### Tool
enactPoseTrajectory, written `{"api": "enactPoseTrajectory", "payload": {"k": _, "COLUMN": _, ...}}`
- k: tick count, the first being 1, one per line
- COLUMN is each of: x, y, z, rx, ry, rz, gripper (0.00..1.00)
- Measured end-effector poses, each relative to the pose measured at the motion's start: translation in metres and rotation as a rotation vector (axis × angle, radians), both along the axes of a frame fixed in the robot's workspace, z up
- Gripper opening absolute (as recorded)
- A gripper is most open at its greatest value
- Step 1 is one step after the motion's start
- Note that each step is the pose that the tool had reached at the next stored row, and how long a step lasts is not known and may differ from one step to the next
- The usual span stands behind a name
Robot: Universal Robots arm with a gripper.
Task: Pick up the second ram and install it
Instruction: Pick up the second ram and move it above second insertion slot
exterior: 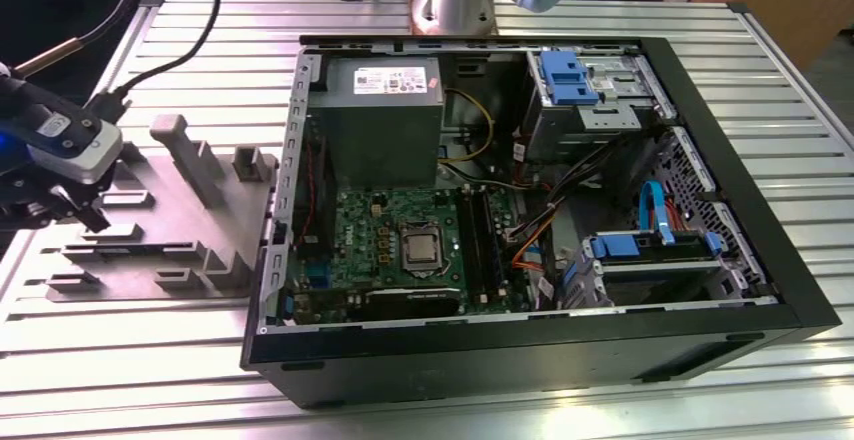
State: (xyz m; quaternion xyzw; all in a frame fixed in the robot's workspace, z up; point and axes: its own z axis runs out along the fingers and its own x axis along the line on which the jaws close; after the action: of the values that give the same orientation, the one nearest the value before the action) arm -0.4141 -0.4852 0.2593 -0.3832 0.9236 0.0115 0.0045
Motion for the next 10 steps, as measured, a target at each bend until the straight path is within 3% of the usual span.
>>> {"api": "enactPoseTrajectory", "payload": {"k": 10, "x": 0.0000, "y": 0.0000, "z": -0.0013, "rx": -0.0025, "ry": -0.0002, "rz": 0.183, "gripper": 0.10}}
